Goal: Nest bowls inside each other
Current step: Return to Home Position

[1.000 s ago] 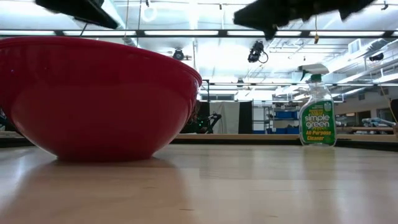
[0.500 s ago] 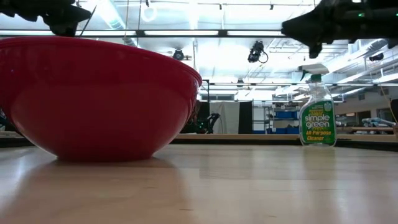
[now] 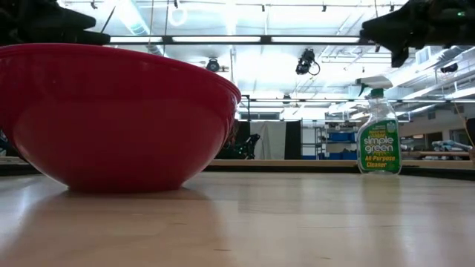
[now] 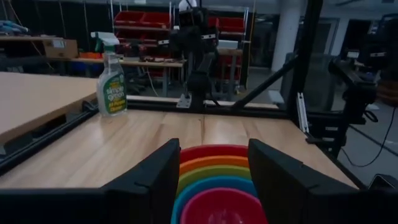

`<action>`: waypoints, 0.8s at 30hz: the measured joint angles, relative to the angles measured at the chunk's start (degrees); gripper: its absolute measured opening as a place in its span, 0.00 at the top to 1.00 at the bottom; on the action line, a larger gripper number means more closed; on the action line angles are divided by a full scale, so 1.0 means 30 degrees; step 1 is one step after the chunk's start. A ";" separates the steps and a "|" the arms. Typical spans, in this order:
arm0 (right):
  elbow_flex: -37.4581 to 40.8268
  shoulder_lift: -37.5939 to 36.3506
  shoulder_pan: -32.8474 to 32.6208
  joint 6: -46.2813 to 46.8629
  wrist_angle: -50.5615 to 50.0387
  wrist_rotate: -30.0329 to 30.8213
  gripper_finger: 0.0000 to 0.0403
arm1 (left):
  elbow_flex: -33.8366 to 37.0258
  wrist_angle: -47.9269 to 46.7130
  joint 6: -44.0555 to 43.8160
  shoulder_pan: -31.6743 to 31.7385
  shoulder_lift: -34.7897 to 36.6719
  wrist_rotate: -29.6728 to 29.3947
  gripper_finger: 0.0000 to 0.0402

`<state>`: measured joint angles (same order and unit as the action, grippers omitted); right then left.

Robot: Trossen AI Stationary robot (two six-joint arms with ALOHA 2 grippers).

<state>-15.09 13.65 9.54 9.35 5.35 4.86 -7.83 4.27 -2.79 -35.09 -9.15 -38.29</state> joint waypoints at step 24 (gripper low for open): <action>0.4917 -0.4407 0.0012 0.0262 0.1053 0.1463 0.76 | 0.1873 0.3359 -0.0157 -0.0007 0.0658 0.3814 0.52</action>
<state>-0.34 0.43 9.58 10.14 8.51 9.25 -2.21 14.34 -3.26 -35.11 -7.17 -26.85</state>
